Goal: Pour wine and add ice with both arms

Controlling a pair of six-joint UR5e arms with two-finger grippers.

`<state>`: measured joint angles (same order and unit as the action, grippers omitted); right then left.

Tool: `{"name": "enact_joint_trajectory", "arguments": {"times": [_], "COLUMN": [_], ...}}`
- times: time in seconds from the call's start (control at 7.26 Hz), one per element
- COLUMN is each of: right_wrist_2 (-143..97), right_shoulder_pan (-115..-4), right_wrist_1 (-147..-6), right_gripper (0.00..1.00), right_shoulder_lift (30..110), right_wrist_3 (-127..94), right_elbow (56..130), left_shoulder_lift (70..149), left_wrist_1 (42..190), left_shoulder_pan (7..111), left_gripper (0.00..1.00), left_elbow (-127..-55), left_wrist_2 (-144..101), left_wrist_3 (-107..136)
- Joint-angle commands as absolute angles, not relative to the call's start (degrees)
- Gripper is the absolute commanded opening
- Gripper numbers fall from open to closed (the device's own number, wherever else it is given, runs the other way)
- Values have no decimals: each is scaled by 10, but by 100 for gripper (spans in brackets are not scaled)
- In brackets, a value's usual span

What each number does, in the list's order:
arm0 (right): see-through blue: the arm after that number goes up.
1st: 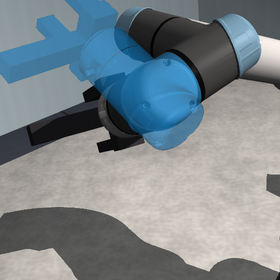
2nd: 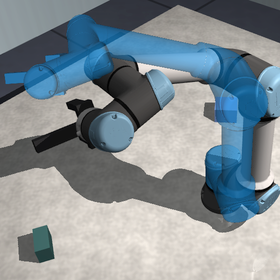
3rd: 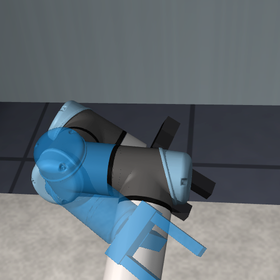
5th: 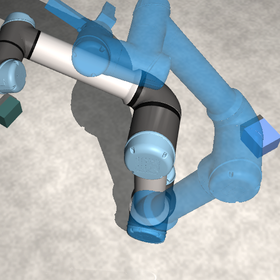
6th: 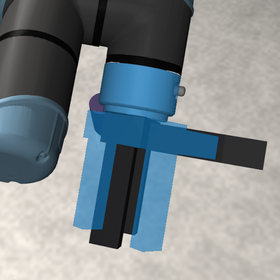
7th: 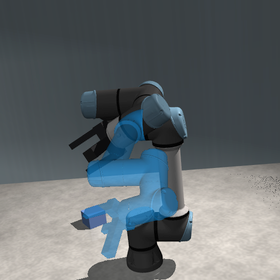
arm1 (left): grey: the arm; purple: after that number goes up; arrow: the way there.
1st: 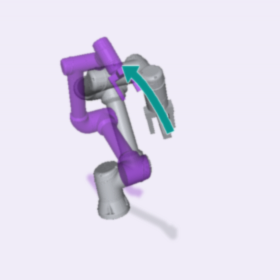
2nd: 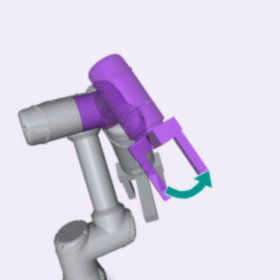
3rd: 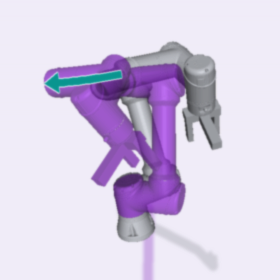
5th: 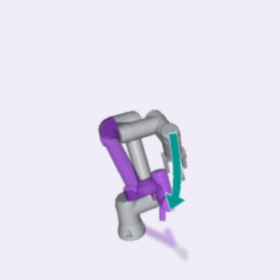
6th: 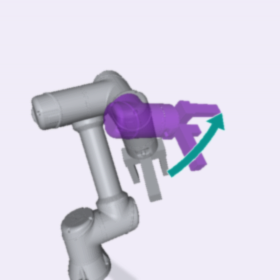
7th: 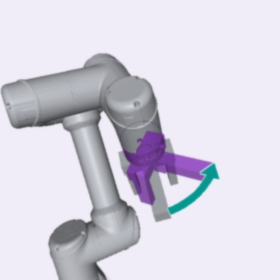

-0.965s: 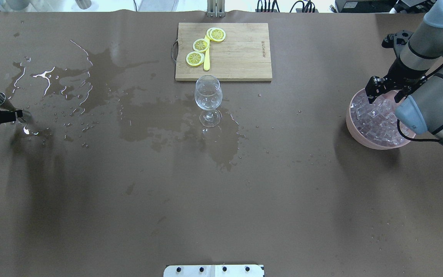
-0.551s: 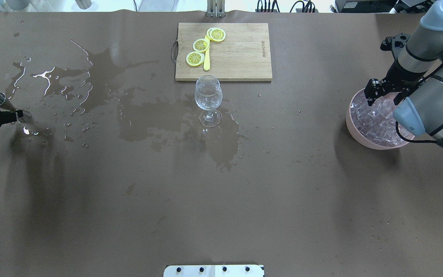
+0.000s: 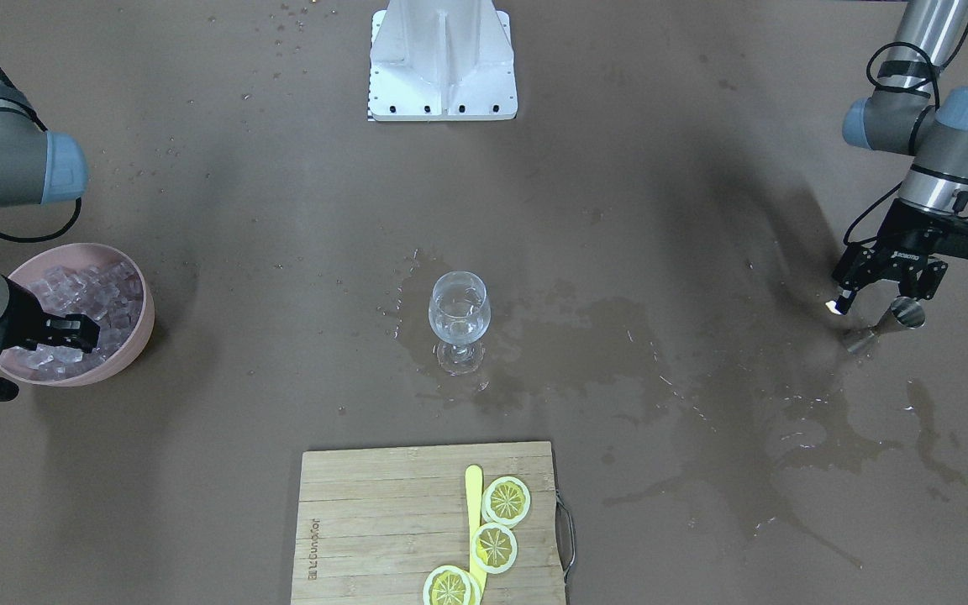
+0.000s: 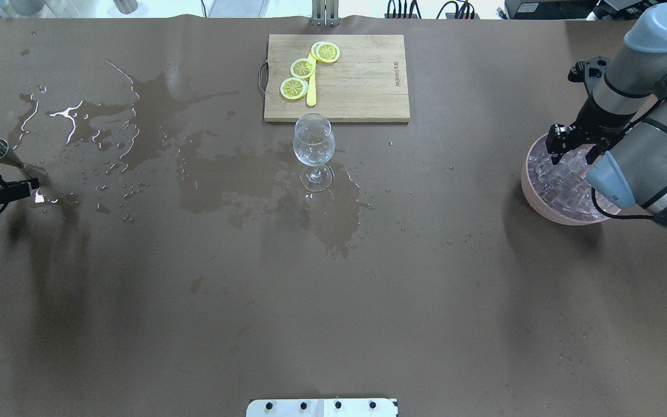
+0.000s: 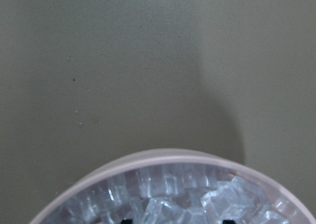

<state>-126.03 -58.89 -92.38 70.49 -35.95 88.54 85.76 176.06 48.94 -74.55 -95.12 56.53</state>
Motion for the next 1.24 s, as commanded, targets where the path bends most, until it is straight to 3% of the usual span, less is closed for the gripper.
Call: {"name": "enact_joint_trajectory", "arguments": {"times": [0.0, 1.1], "right_wrist_2": [-1260, -1260], "right_shoulder_pan": [-589, -589], "right_wrist_1": [-924, -925], "right_gripper": [53, 23], "right_shoulder_lift": [704, 697], "right_wrist_3": [-360, -361], "right_elbow": [887, 884], "left_shoulder_lift": [846, 851], "left_wrist_1": [1778, 1789], "left_shoulder_pan": [480, 423], "left_gripper": [95, 93], "left_elbow": [-745, -736], "left_wrist_2": [-922, -791], "left_wrist_3": [566, 561]}}
